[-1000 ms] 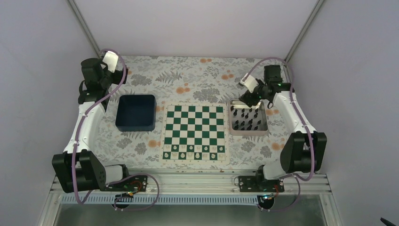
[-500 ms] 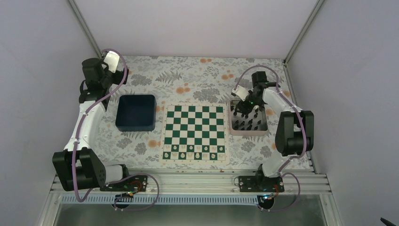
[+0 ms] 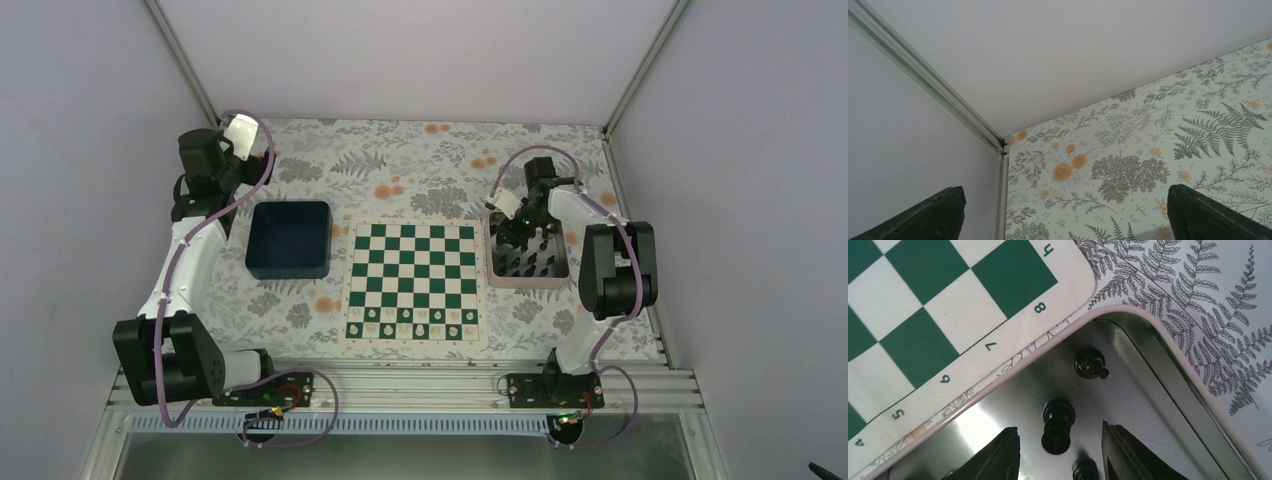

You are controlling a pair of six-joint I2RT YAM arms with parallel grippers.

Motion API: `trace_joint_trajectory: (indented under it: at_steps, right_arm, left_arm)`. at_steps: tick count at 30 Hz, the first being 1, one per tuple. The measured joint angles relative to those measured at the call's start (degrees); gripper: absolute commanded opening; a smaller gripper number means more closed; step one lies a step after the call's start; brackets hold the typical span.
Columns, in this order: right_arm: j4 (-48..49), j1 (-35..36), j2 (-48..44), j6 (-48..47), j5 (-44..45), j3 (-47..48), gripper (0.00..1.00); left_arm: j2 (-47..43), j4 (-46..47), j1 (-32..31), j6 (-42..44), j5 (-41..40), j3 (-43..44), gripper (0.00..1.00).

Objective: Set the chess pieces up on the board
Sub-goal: Pick up the chess piece from the storage box, then place the chess piece on the chessboard.

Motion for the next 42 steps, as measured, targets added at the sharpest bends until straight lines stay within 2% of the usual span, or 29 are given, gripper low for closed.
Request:
trace_joint_trajectory:
  at_steps: [6,12,18,24,29,35,42]
  right_arm:
    - [1.2,0.3,2.1,0.8,0.5,0.0,0.36]
    - [2.5,0.3,2.6,1.7,1.4,0.0,0.18]
    - [2.6,0.3,2.6,2.4,1.5,0.0,0.06]
    - [0.5,0.3,1.0,2.6,1.6,0.0,0.04]
    - [-4.1,1.4,-4.6,2.6,3.0,2.3,0.05]
    - [-9.7,8.3,-6.6,3.8,3.5,16.1,0.06]
    - [-12.6,19.5,4.3,5.4,2.9,31.8,0.05]
  left_arm:
    - [0.1,0.0,0.0,0.4,-0.2,0.0,1.00]
    - [0.2,0.0,0.0,0.4,-0.9,0.0,1.00]
    - [0.2,0.0,0.0,0.9,-1.2,-0.5,1.00]
    - [0.1,0.1,0.0,1.3,-1.2,-1.0,1.00]
    - [-0.1,0.3,0.0,1.3,-1.3,-1.4,1.00]
    - [-0.1,0.9,0.0,1.2,-1.2,-1.5,1.00]
    - [-0.1,1.3,0.0,1.2,-1.3,-2.3,1.00]
